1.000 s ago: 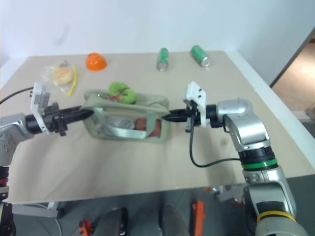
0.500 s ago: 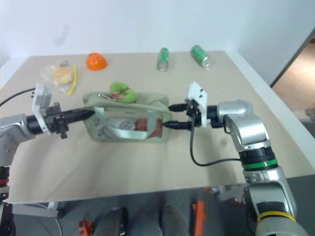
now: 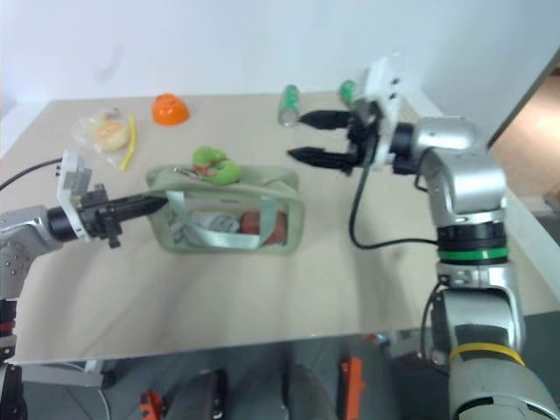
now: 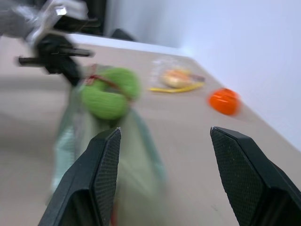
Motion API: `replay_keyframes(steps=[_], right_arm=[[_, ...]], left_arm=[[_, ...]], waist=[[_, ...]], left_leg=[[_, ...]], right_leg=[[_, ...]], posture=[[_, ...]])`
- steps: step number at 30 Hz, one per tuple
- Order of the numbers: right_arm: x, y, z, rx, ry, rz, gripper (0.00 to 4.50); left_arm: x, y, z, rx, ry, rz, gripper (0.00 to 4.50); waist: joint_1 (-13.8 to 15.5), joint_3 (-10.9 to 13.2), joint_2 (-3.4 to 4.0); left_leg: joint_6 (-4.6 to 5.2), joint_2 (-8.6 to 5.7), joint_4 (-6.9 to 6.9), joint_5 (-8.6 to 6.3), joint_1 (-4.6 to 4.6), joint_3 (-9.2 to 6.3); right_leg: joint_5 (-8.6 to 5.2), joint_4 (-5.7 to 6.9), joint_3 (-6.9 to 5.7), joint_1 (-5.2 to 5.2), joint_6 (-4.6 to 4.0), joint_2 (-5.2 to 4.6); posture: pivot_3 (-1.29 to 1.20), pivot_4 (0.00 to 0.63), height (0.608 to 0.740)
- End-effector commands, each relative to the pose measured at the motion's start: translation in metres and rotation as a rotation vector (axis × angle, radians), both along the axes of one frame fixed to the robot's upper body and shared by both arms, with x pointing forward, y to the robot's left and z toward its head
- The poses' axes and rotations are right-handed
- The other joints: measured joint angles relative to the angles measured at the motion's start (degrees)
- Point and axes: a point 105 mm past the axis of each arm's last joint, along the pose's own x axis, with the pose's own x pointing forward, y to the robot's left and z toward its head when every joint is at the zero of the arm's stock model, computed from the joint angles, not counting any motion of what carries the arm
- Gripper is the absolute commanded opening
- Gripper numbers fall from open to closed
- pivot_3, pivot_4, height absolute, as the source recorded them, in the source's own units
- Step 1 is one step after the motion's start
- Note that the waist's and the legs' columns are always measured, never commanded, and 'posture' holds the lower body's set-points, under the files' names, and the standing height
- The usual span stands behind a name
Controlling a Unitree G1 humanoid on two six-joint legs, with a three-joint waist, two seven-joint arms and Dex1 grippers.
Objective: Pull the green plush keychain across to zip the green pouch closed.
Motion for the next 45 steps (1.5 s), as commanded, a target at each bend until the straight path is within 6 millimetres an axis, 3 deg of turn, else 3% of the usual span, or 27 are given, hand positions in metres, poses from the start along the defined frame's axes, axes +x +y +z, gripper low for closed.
replay_keyframes(steps=[1, 4, 9, 30, 33, 39, 45], right_arm=[[0.005, 0.015, 0.002, -0.168, -0.203, -0.020, 3.12], [0.009, 0.022, -0.001, -0.269, -0.312, -0.012, 3.12], [0.006, 0.034, 0.008, -0.267, -0.382, 0.037, 3.12], [-0.018, 0.084, 0.005, -0.262, -0.440, 0.221, 3.12], [-0.017, 0.086, 0.005, -0.259, -0.438, 0.229, 2.37], [-0.019, 0.086, 0.004, -0.254, -0.425, 0.250, 0.20], [-0.015, 0.082, 0.007, -0.251, -0.433, 0.223, 0.05]], left_arm=[[-0.003, -0.004, 0.008, 0.003, -0.044, -0.015, 0.00], [-0.003, -0.004, 0.009, 0.000, -0.048, -0.011, 0.00], [-0.006, -0.003, 0.008, 0.000, -0.047, -0.005, 0.00], [-0.004, -0.001, 0.009, -0.018, -0.050, 0.018, 0.00], [-0.004, -0.001, 0.009, -0.020, -0.051, 0.022, 0.00], [-0.005, 0.000, 0.007, -0.023, -0.050, 0.029, 0.00], [-0.004, 0.000, 0.007, -0.025, -0.048, 0.028, 0.00]], waist=[[0.1, 0.0, 0.00], [0.1, 0.0, 0.00], [0.0, 0.0, 0.00], [0.1, 0.0, 0.00], [0.1, 0.0, 0.00], [0.1, 0.0, 0.00], [0.1, 0.0, 0.00]], left_leg=[[0.00, 0.00, 0.01, 0.00, -0.02, 0.01], [0.00, -0.01, 0.03, 0.00, -0.05, 0.01], [0.00, 0.00, -0.02, 0.00, -0.02, 0.01], [0.00, 0.02, -0.03, 0.00, 0.01, 0.00], [0.00, 0.02, -0.02, 0.00, 0.00, 0.00], [0.00, 0.02, -0.03, 0.00, 0.00, 0.00], [0.00, 0.02, -0.02, 0.00, 0.00, 0.00]], right_leg=[[0.00, 0.00, 0.00, -0.02, 0.01, -0.01], [0.00, -0.02, 0.00, -0.04, 0.00, -0.02], [-0.01, -0.01, -0.01, -0.04, -0.02, 0.00], [0.00, 0.01, -0.01, -0.03, -0.04, 0.01], [0.00, 0.00, -0.01, -0.03, -0.04, 0.00], [-0.01, 0.00, -0.02, -0.03, -0.04, 0.01], [-0.01, 0.01, -0.01, -0.03, -0.04, 0.00]], posture=[[0.00, 0.150, 0.740], [0.00, 0.150, 0.740], [0.00, 0.150, 0.740], [0.00, 0.150, 0.740], [0.00, 0.150, 0.740], [0.00, 0.150, 0.740], [0.00, 0.150, 0.740]])
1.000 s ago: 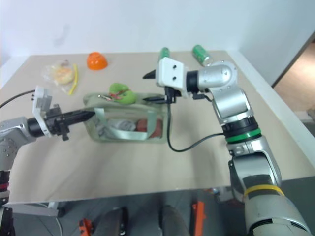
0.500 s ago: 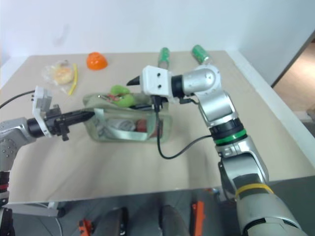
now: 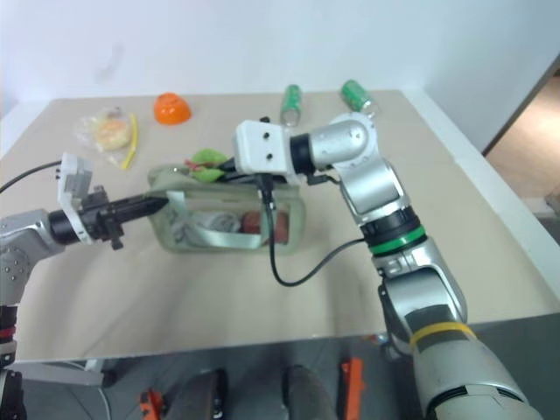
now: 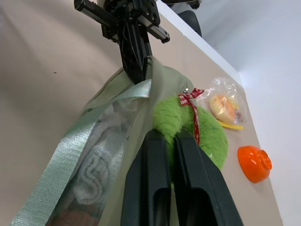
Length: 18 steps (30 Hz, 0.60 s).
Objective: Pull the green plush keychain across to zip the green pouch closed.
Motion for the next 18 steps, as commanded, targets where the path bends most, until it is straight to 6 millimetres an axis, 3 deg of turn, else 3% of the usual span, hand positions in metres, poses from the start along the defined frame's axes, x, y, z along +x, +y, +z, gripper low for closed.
replay_keyframes(steps=[1, 6, 10, 18], right_arm=[[0.002, -0.003, 0.023, 0.051, -0.067, -0.018, 0.05], [0.009, -0.024, 0.044, 0.099, -0.072, -0.077, 0.05], [0.014, -0.062, 0.058, 0.113, -0.085, -0.169, 0.05], [0.019, -0.122, 0.042, -0.067, -0.162, -0.363, 0.05]], left_arm=[[-0.001, 0.000, 0.008, -0.011, -0.041, -0.001, 0.00], [0.001, -0.002, 0.008, -0.012, -0.038, -0.006, 0.00], [0.001, -0.002, 0.007, -0.009, -0.033, -0.011, 0.00], [0.001, -0.003, 0.007, -0.007, -0.026, -0.022, 0.00]], waist=[[0.0, 0.0, 0.00], [0.0, 0.0, 0.00], [0.3, 0.0, 0.00], [0.4, 0.0, 0.01]], left_leg=[[0.00, 0.00, 0.00, 0.00, 0.00, 0.00], [0.00, -0.01, 0.00, 0.00, -0.01, 0.00], [0.00, -0.01, 0.00, 0.00, -0.02, 0.00], [-0.01, -0.02, 0.00, 0.00, 0.00, 0.04]], right_leg=[[0.00, 0.00, 0.00, 0.00, 0.00, 0.00], [0.00, 0.00, 0.00, 0.00, 0.00, -0.02], [-0.03, -0.01, -0.01, 0.01, 0.01, -0.03], [-0.04, -0.01, 0.02, -0.01, -0.01, -0.04]], posture=[[0.00, 0.150, 0.740], [0.00, 0.150, 0.740], [0.00, 0.150, 0.740], [0.00, 0.150, 0.740]])
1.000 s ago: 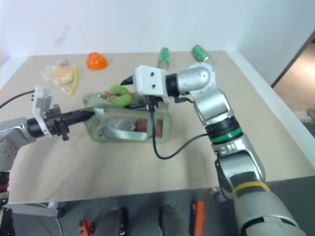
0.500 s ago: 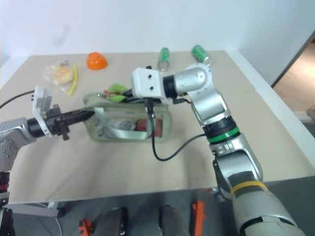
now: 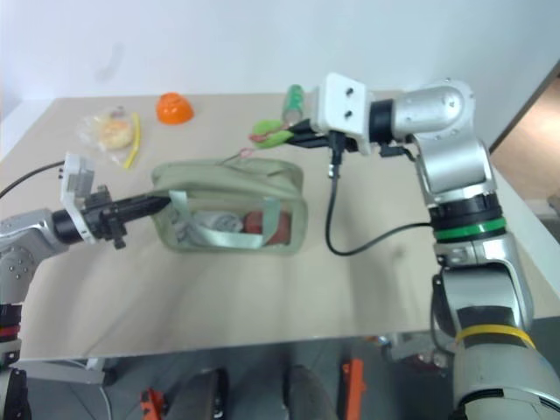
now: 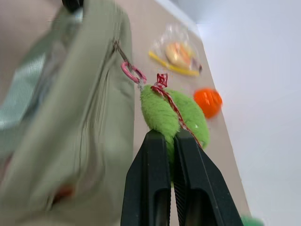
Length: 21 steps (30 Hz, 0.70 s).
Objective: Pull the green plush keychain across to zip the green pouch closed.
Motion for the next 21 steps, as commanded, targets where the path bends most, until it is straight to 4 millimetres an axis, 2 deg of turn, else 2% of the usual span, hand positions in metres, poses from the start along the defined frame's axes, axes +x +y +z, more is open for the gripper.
replay_keyframes(steps=[1, 6, 11, 13, 15, 21], right_arm=[[-0.003, -0.028, 0.010, -0.084, -0.108, -0.090, 0.05], [0.003, -0.066, 0.000, -0.249, -0.178, -0.237, 0.05], [0.007, -0.088, -0.008, -0.333, -0.202, -0.322, 0.05], [0.010, -0.092, -0.027, -0.389, -0.188, -0.334, 0.05], [0.010, -0.087, -0.050, -0.415, -0.156, -0.310, 0.05], [0.009, -0.061, -0.123, -0.464, -0.079, -0.218, 0.05]], left_arm=[[-0.001, 0.000, 0.007, 0.012, -0.026, -0.008, 0.00], [-0.001, 0.001, 0.007, 0.013, -0.025, -0.011, 0.00], [-0.002, 0.001, 0.007, 0.014, -0.024, -0.012, 0.00], [-0.002, 0.001, 0.007, 0.013, -0.024, -0.011, 0.00], [-0.002, 0.001, 0.008, 0.013, -0.024, -0.011, 0.00], [-0.002, 0.001, 0.007, 0.012, -0.021, -0.013, 0.00]], waist=[[0.0, 0.0, 0.00], [0.3, 0.0, 0.00], [0.3, 0.0, 0.00], [0.3, 0.0, -0.01], [0.3, 0.0, -0.03], [0.2, 0.0, -0.01]], left_leg=[[0.00, 0.00, 0.00, 0.00, 0.01, 0.00], [-0.04, -0.02, 0.00, -0.02, 0.00, 0.03], [-0.04, -0.01, -0.01, -0.03, 0.04, 0.03], [-0.04, -0.01, 0.00, -0.03, 0.03, 0.04], [-0.04, -0.02, 0.02, -0.03, 0.04, 0.04], [-0.04, -0.01, 0.02, -0.02, 0.06, 0.04]], right_leg=[[0.00, 0.00, 0.00, 0.00, 0.00, 0.00], [-0.04, -0.03, 0.01, -0.01, 0.01, -0.03], [-0.04, -0.03, 0.01, -0.01, -0.01, -0.02], [-0.04, -0.03, 0.02, -0.01, -0.01, -0.02], [-0.05, -0.03, 0.02, 0.02, -0.01, -0.03], [-0.04, -0.01, 0.03, 0.01, 0.00, -0.01]], posture=[[0.00, 0.150, 0.740], [0.00, 0.150, 0.740], [0.00, 0.150, 0.740], [0.00, 0.150, 0.740], [0.00, 0.150, 0.740], [0.00, 0.150, 0.740]])
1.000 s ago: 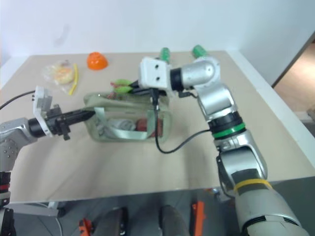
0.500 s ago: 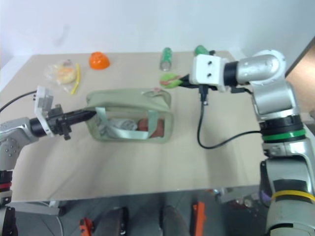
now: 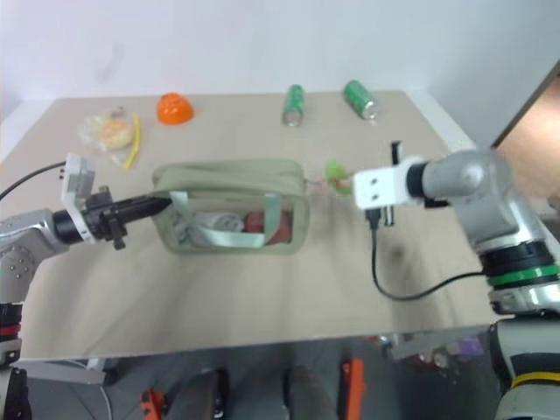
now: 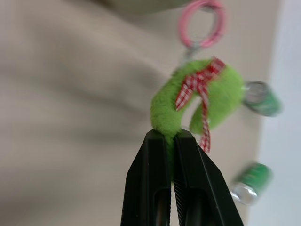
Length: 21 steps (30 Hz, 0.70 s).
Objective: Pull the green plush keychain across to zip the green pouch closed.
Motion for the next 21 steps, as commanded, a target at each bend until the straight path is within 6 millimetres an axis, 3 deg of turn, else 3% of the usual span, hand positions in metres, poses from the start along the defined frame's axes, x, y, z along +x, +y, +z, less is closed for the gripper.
replay_keyframes(steps=[1, 7, 13, 15, 19, 21], right_arm=[[-0.002, 0.014, -0.023, -0.038, 0.003, 0.044, 0.05], [0.001, 0.022, -0.058, -0.065, 0.040, 0.070, 0.05], [-0.001, 0.027, -0.071, -0.077, 0.086, 0.100, 0.05], [0.004, 0.026, -0.065, -0.019, 0.080, 0.062, 0.05], [0.011, 0.021, -0.029, 0.315, 0.131, -0.065, 1.21], [0.016, 0.012, -0.010, 0.450, 0.136, -0.130, 1.21]], left_arm=[[-0.001, 0.002, 0.008, 0.012, -0.026, 0.002, 0.00], [-0.003, 0.002, 0.008, 0.015, -0.022, 0.002, 0.00], [-0.004, 0.003, 0.007, 0.013, -0.017, 0.006, 0.00], [-0.005, 0.002, 0.007, 0.013, -0.014, 0.010, 0.00], [-0.005, 0.004, 0.006, -0.003, 0.003, 0.039, 0.00], [-0.006, 0.005, 0.006, -0.012, 0.001, 0.045, 0.00]], waist=[[0.0, 0.0, 0.00], [-0.3, 0.0, -0.01], [-0.6, 0.0, -0.04], [-0.6, -0.1, -0.09], [-0.6, -0.1, -0.12], [-0.6, -0.1, -0.12]], left_leg=[[0.00, 0.00, 0.00, 0.00, 0.00, 0.00], [0.00, -0.01, 0.06, 0.00, -0.01, 0.01], [0.00, 0.00, 0.06, 0.00, 0.15, -0.01], [0.01, 0.00, 0.07, 0.01, 0.19, -0.01], [0.01, 0.00, 0.07, 0.01, 0.25, 0.00], [0.02, 0.00, 0.07, 0.01, 0.24, 0.00]], right_leg=[[0.00, 0.01, 0.00, 0.00, 0.00, 0.01], [0.02, 0.00, 0.02, 0.04, 0.03, -0.01], [0.03, 0.01, 0.01, 0.18, 0.02, 0.02], [0.03, 0.01, 0.02, 0.22, 0.02, 0.02], [0.06, 0.01, 0.05, 0.27, -0.01, 0.01], [0.09, 0.02, 0.07, 0.27, 0.02, 0.01]], posture=[[0.00, 0.150, 0.740], [0.00, 0.150, 0.740], [0.00, 0.150, 0.740], [0.00, 0.150, 0.740], [0.00, 0.150, 0.740], [0.00, 0.150, 0.740]])
